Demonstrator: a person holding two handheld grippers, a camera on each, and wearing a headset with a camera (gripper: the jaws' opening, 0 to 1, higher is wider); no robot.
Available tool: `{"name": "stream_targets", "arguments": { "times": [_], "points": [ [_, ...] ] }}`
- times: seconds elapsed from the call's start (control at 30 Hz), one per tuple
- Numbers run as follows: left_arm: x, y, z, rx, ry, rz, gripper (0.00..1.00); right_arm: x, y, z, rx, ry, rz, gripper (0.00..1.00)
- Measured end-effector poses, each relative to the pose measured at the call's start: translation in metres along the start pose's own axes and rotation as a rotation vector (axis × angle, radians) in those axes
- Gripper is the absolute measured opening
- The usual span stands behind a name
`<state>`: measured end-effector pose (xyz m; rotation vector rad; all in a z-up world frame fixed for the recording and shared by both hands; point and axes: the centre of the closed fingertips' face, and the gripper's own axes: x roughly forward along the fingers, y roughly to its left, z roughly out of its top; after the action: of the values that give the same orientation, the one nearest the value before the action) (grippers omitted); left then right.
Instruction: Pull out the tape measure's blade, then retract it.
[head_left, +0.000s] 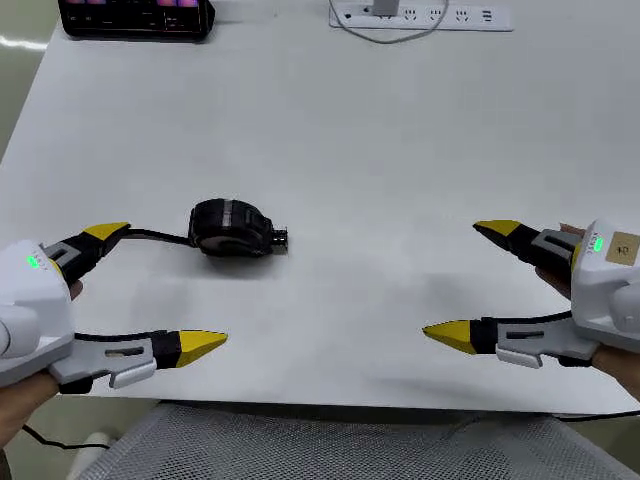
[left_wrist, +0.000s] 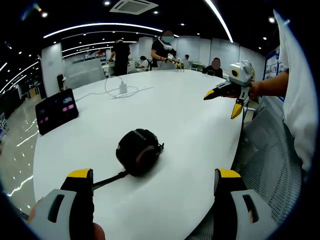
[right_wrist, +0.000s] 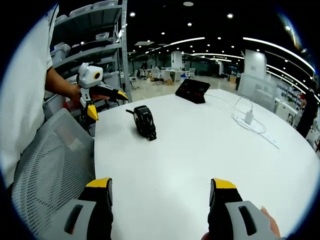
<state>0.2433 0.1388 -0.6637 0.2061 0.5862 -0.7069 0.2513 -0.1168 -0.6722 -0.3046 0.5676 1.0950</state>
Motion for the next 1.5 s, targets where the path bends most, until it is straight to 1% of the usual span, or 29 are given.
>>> {"name": "stream_targets", "arguments": {
  "times": [0.2, 0.3, 0.37, 0.47, 0.6, 0.77, 0.83, 1.0, 1.13, 1.5],
  "points": [
    [-0.003, -0.001, -0.003, 0.037, 0.013, -0.005, 0.98, -0.004, 0.001, -0.005, 0.005, 0.002, -0.004, 0.80],
    [-0.004, -0.002, -0.006, 0.054, 0.025, -0.013, 0.98, -0.006, 0.002, -0.008, -0.001, 0.014, -0.005, 0.81],
    [-0.006, -0.003, -0.007, 0.066, 0.031, -0.020, 0.98, -0.007, 0.002, -0.013, -0.013, 0.035, -0.007, 0.81],
    [-0.008, -0.004, -0.009, 0.061, 0.037, -0.024, 0.98, -0.008, 0.003, -0.014, -0.010, 0.034, -0.006, 0.81],
    [-0.010, -0.005, -0.011, 0.065, 0.043, -0.027, 0.98, -0.011, 0.004, -0.018, -0.021, 0.052, -0.008, 0.82],
    [-0.011, -0.006, -0.014, 0.069, 0.051, -0.034, 0.98, -0.012, 0.007, -0.019, -0.020, 0.052, -0.005, 0.83],
    [-0.012, -0.006, -0.014, 0.079, 0.054, -0.040, 0.98, -0.013, 0.007, -0.019, -0.012, 0.049, -0.004, 0.83],
    [-0.013, -0.003, -0.014, 0.081, 0.056, -0.041, 0.99, -0.014, 0.011, -0.023, -0.008, 0.063, 0.012, 0.83],
    [-0.014, -0.003, -0.013, 0.079, 0.056, -0.042, 0.99, -0.015, 0.011, -0.024, -0.001, 0.061, 0.017, 0.84],
    [-0.016, -0.003, -0.015, 0.072, 0.060, -0.049, 0.99, -0.018, 0.009, -0.028, 0.001, 0.070, 0.011, 0.84]
  ]
}}
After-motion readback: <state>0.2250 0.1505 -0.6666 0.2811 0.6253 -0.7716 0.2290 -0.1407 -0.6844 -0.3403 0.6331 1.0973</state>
